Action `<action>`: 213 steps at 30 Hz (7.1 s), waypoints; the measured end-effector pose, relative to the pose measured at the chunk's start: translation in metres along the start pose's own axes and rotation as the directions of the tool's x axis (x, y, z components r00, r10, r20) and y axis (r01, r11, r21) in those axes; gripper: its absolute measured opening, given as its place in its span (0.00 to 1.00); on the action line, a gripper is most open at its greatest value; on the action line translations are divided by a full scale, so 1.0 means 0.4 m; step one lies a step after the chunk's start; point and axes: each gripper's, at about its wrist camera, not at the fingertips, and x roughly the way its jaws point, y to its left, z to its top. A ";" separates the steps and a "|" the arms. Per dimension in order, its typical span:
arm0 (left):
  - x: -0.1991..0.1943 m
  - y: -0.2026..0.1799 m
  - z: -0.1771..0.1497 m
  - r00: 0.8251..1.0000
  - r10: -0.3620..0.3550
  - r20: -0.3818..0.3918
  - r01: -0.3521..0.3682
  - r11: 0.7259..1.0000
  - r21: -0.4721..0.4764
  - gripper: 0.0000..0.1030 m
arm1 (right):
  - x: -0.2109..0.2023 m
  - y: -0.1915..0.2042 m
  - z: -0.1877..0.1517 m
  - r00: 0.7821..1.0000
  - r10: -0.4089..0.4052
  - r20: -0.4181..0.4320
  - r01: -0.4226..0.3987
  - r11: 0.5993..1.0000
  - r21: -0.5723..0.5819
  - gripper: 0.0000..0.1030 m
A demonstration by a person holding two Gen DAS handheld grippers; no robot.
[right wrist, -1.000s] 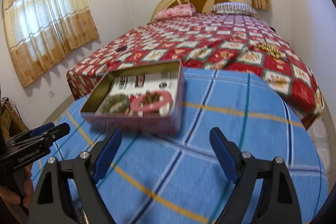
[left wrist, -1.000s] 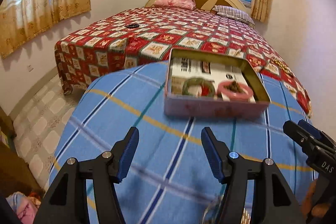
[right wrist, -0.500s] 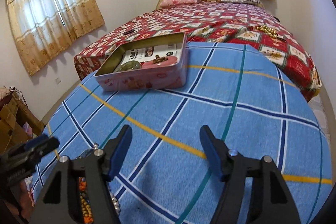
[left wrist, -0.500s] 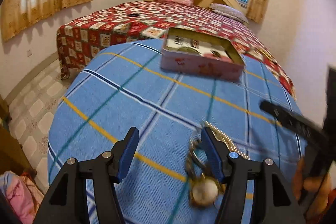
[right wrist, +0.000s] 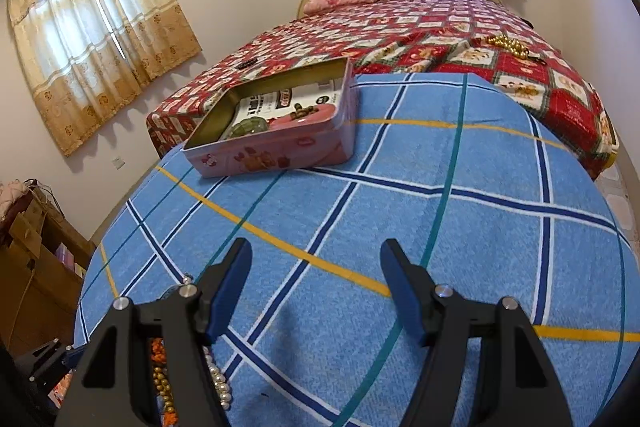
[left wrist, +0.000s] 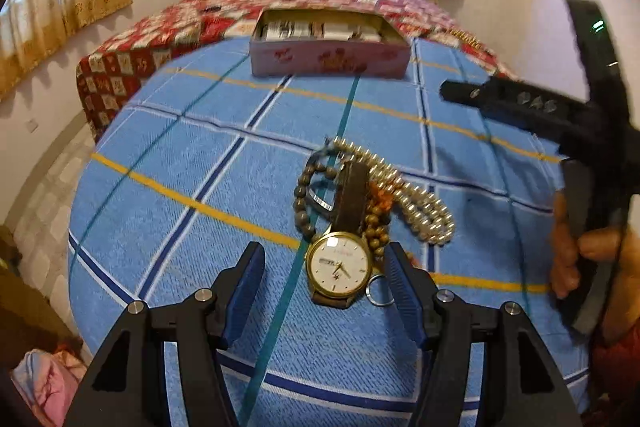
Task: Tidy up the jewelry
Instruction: 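Grasp the gold wristwatch with the left tool while the right tool grasps the pearl necklace, then carry the watch and pearl necklace into the tin with both tools and release, then grasp the orange-tasseled bead bracelet with the left tool while the right tool grasps the grey bead bracelet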
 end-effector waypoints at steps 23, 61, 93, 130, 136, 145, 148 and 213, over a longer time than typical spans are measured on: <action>-0.044 0.021 -0.013 0.993 -0.068 0.092 0.073 0.996 -0.053 0.35 | -0.041 0.090 -0.105 0.992 0.000 -0.128 -0.019 0.988 -0.152 0.62; -0.124 0.127 0.028 0.976 -0.053 0.212 0.092 0.980 -0.178 0.35 | -0.007 0.160 -0.068 0.969 0.131 -0.210 -0.177 0.960 -0.218 0.16; 0.021 0.073 0.381 0.948 -0.086 0.307 0.118 0.989 -0.086 0.35 | 0.034 0.070 0.275 0.991 0.046 0.126 -0.034 0.995 -0.096 0.16; 0.273 0.064 0.563 0.967 0.156 0.201 -0.141 0.986 -0.087 0.70 | 0.217 0.007 0.322 0.985 0.009 0.171 -0.015 0.999 0.035 0.69; 0.196 0.076 0.509 0.958 0.215 0.191 -0.205 0.976 -0.074 0.70 | 0.146 0.021 0.272 0.989 -0.030 0.143 0.033 0.999 -0.013 0.69; 0.094 0.094 0.360 0.950 0.265 0.167 -0.251 0.963 -0.098 0.70 | 0.068 0.010 0.131 0.997 -0.053 0.056 0.053 0.999 -0.009 0.69; 0.072 0.085 0.323 0.947 0.279 0.160 -0.266 0.959 -0.100 0.70 | 0.046 0.015 0.103 0.998 -0.044 0.047 0.045 0.999 -0.007 0.69; -0.059 0.008 0.012 0.983 -0.132 0.125 0.139 0.989 -0.050 0.09 | -0.086 0.051 -0.080 0.999 0.021 -0.036 -0.023 0.998 -0.060 0.67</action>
